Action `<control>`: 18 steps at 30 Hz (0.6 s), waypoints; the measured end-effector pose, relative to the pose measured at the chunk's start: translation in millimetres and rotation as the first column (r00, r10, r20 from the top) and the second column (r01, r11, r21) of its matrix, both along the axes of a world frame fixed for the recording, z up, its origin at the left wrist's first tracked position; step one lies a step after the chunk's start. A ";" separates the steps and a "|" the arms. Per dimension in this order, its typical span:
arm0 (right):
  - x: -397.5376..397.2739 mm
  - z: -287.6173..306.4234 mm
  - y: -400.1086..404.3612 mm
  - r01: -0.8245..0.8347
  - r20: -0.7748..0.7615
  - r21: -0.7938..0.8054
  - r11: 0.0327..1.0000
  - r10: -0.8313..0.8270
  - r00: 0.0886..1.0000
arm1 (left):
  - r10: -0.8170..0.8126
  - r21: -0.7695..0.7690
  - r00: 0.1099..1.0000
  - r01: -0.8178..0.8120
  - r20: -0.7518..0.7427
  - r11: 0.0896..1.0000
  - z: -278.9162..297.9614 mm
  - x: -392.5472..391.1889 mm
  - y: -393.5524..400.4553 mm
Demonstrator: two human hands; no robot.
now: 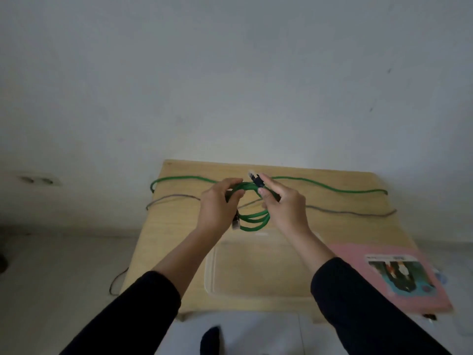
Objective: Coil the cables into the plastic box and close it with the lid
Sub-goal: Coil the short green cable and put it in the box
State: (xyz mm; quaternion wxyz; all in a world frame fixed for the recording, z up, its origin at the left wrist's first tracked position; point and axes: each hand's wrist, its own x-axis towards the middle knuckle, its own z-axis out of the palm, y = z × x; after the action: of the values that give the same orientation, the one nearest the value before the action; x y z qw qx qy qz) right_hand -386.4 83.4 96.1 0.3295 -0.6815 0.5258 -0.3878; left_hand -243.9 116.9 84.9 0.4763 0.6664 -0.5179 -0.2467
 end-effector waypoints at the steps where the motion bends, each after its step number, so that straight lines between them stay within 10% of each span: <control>1: -3.2 -9.2 9.1 -0.009 -0.003 0.035 0.999 0.009 1.000 | 0.011 0.020 1.000 -0.011 0.007 1.000 -9.1 -2.1 9.7; 18: -35.8 -92.6 62.5 -0.023 -0.085 0.369 0.929 0.058 0.995 | 0.027 0.249 0.994 -0.053 0.106 0.967 -86.3 -38.3 59.8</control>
State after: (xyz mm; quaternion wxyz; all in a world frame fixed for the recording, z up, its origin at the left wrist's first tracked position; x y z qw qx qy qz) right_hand -422.2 145.9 3.5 0.4338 -0.6361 0.5900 -0.2430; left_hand -282.2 176.7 -1.4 0.3657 0.7435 -0.4924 -0.2665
